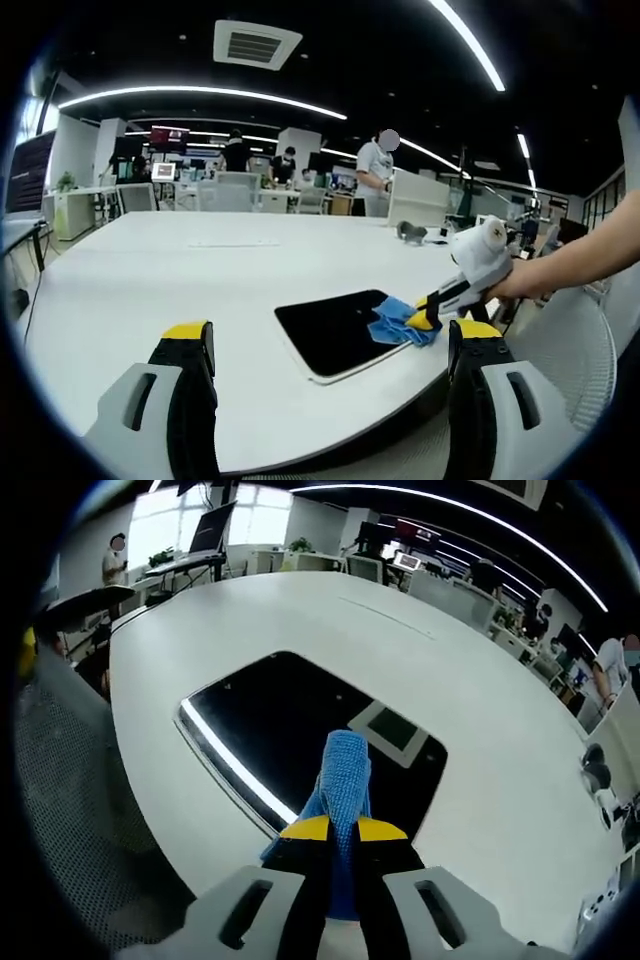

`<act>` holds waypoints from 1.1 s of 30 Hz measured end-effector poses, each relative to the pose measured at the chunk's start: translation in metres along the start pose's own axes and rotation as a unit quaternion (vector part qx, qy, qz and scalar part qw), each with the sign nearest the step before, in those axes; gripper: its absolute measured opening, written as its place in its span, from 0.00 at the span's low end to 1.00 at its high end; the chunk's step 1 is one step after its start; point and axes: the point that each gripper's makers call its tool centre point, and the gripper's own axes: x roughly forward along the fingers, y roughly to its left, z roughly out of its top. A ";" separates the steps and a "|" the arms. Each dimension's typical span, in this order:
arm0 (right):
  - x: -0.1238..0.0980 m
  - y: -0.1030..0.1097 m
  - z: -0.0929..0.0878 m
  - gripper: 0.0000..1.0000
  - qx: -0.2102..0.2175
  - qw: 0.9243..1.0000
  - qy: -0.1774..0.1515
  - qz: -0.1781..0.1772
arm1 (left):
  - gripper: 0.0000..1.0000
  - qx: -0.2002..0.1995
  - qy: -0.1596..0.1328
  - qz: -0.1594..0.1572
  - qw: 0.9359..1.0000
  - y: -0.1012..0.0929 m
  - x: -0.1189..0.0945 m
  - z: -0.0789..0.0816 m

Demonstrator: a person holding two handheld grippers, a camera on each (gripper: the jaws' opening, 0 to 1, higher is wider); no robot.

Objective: Wipe the mirror surface with the cleaning cloth until all visible marks leave the cleaned area.

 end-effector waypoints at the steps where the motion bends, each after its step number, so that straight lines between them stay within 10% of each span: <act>1: 0.001 -0.001 0.001 0.02 0.002 1.000 0.000 -0.001 | 0.96 0.000 0.001 -0.001 1.000 0.000 0.000 0.000; 33: 0.036 -0.042 0.027 0.02 0.002 1.000 0.001 -0.016 | 0.95 0.000 0.004 0.000 1.000 -0.002 0.001 0.001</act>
